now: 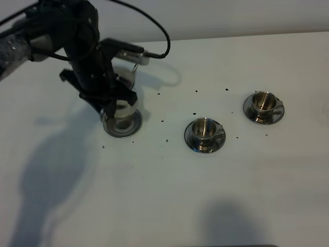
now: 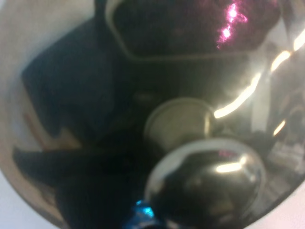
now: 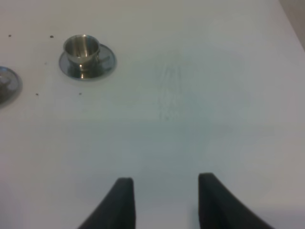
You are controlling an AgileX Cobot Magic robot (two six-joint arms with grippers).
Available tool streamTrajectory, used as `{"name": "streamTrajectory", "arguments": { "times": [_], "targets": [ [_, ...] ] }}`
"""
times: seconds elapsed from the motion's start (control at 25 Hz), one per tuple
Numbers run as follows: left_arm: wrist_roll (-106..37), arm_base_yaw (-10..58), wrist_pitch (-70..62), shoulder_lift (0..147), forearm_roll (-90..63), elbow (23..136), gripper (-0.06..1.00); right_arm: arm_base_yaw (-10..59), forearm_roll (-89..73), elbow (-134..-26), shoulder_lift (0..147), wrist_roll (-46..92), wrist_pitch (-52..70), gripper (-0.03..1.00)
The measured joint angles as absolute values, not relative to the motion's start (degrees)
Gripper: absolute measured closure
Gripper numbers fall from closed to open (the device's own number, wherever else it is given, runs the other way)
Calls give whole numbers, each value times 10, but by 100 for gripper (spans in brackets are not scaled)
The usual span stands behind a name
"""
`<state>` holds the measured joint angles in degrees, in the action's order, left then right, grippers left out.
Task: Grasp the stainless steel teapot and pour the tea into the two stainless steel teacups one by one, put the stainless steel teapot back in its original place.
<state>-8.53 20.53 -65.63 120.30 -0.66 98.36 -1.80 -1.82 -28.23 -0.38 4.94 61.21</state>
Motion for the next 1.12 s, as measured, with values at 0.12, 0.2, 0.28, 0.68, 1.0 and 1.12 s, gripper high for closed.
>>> {"name": "streamTrajectory", "arguments": {
  "times": [0.12,0.2,0.28,0.68,1.0,1.12],
  "targets": [
    [-184,208,-641,1188,-14,984,72,-18,-18,-282,-4,49,612,66],
    [-252,210,-633,1182,-21,984,72,-18,-18,-282,-4,49,612,66],
    [-316,211,-623,1178,-26,984,72,-18,-18,-282,-4,49,612,66],
    [-569,227,-530,1175,-80,984,72,-18,-18,-282,-4,49,612,66],
    [-608,241,-459,1177,-103,984,72,-18,-18,-282,-4,49,612,66],
    [-610,247,-445,1190,-100,990,72,-18,-18,-282,-4,49,612,66]
  ]
}}
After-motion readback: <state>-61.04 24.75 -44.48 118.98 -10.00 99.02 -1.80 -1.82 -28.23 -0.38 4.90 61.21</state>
